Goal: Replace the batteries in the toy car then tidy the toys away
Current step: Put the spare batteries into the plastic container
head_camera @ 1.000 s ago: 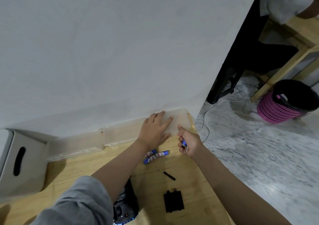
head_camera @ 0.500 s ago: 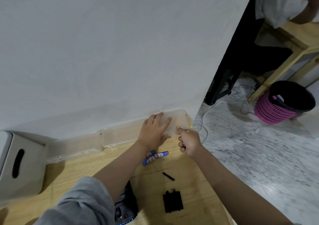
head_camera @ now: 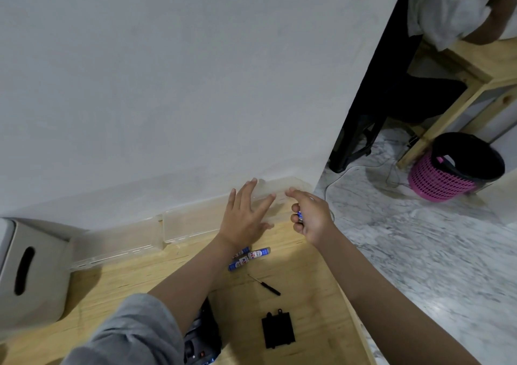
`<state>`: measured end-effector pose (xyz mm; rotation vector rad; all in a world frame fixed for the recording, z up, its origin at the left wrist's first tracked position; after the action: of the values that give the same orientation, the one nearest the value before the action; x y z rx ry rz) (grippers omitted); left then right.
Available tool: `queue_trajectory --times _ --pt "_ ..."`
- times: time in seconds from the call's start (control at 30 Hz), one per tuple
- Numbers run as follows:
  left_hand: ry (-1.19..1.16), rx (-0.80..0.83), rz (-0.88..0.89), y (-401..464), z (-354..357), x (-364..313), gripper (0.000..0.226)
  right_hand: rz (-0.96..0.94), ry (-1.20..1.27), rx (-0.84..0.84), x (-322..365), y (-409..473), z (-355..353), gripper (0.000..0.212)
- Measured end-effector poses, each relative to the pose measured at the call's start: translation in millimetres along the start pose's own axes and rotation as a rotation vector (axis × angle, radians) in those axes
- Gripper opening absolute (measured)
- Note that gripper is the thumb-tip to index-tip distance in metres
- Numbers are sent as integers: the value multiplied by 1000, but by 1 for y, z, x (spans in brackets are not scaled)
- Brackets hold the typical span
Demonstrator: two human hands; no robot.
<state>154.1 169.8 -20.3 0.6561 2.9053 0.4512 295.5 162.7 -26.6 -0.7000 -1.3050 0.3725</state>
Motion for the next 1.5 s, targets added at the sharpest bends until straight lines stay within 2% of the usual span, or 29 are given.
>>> queue_trajectory --times 0.2,0.3,0.37,0.43,0.5,0.6,0.67,0.8,0.97,1.03,1.13,1.23,1.3,1.37,1.5 --pt "83 -55 -69 0 -10 5 119 59 56 26 1 6 2 29" --pt "126 -22 -122 3 -13 8 130 169 180 64 -9 11 4 19" --pt "147 9 -161 6 -13 10 139 182 181 80 -10 15 7 9" --pt "162 29 -185 8 -13 11 147 109 81 107 -4 18 14 5" --pt "168 38 -196 10 -13 13 152 -33 -115 147 6 21 24 11" --pt "176 44 -204 10 -11 13 154 -424 -701 141 27 29 39 16" --pt "179 45 -210 10 -11 14 154 -571 -998 140 31 33 51 26" --pt "188 27 -206 10 -12 15 150 -626 -1191 249 23 38 67 25" --pt "175 -3 -180 8 -10 15 147 -723 -1084 257 24 37 60 25" --pt "162 -43 -158 7 -11 15 144 -836 -1028 168 29 28 49 18" --pt "177 -101 -130 5 -14 12 135 -1040 -850 -104 43 5 18 12" --pt "176 -161 -88 2 -17 6 122 -1213 -735 -287 57 -13 -4 21" --pt "148 -193 -46 0 -16 1 112 -1219 -828 -230 60 -10 0 31" --pt "100 -204 -21 -4 -13 -1 98 -1196 -941 -114 56 -4 9 30" --pt "38 -111 -13 -5 -3 -5 66 -1106 -1063 12 40 10 7 26"
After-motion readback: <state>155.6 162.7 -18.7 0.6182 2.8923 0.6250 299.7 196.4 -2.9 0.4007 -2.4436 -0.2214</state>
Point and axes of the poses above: each hand's wrist, its own y-axis towards the middle knuckle, its own z-axis out of the palm, x = y × z, the point moved 8 cm from there along y, towards the middle knuckle, and after that the axes turned 2 degrees about -x, right-handed, at the moved point
